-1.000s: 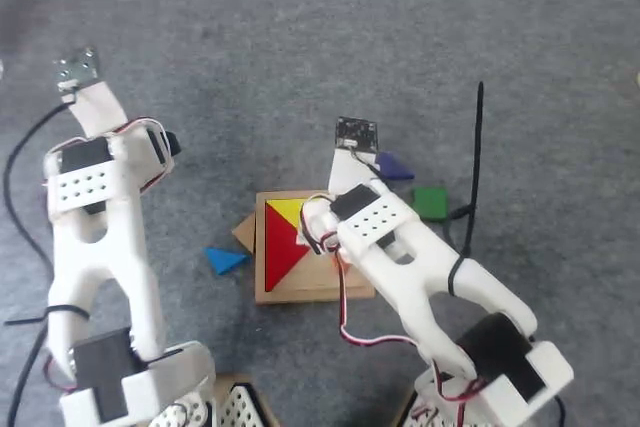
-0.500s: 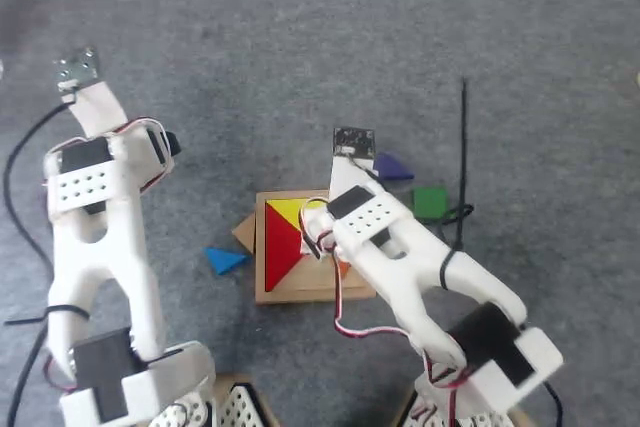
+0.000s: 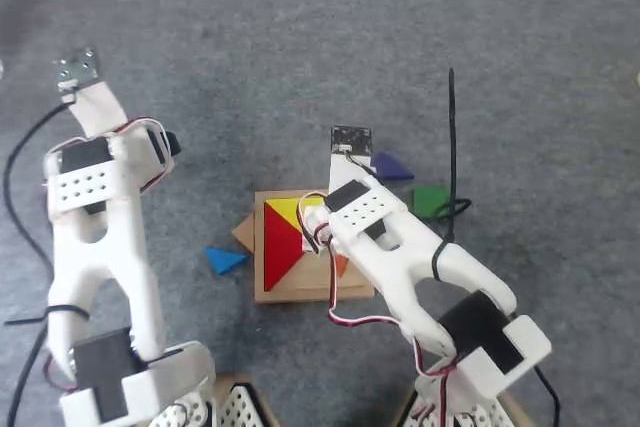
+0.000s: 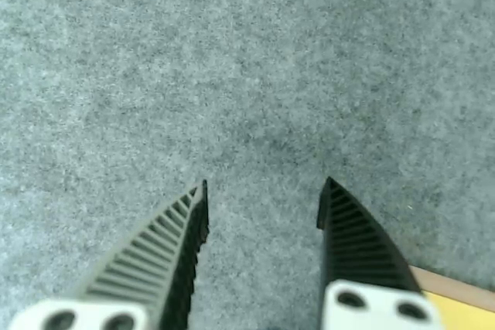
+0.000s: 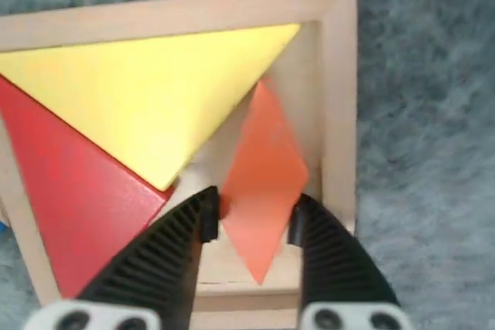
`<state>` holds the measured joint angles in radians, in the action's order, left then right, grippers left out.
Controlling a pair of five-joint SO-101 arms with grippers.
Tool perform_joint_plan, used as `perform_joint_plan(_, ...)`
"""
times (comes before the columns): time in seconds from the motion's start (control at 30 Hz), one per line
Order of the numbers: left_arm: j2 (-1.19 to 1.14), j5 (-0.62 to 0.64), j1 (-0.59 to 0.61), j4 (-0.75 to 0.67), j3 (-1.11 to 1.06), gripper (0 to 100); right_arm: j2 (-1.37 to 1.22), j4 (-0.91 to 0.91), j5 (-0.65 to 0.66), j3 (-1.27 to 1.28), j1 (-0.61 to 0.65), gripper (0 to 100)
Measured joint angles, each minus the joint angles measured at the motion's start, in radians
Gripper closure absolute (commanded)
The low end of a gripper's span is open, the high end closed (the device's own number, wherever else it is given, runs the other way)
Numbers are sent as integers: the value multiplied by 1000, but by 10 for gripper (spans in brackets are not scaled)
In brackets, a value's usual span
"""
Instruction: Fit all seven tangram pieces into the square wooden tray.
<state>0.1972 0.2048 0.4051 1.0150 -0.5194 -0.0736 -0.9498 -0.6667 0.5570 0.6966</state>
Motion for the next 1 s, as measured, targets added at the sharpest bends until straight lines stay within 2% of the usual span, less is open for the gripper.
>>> perform_joint_plan(0.1, 0, 0, 18, 0, 0, 772, 0, -40, 29, -3, 0, 994)
perform_joint_plan(0.23, 0, 0, 28, 0, 0, 772, -2, -117, 49, -25, 3, 991)
perform_joint_plan(0.5, 0, 0, 29, -18, 0, 772, -5, -361, 207, -173, 8, 990)
perform_joint_plan(0.6, 0, 0, 29, -18, 0, 772, -5, -457, 410, -272, 2, 990)
perform_joint_plan(0.8, 0, 0, 29, -18, 0, 772, -17, -614, 1049, -373, -21, 990)
perform_joint_plan(0.9, 0, 0, 29, -18, 0, 772, -18, -626, 1366, -371, -21, 990)
perform_joint_plan(1.0, 0, 0, 29, -23, 0, 772, -18, -557, 1536, -333, -15, 990)
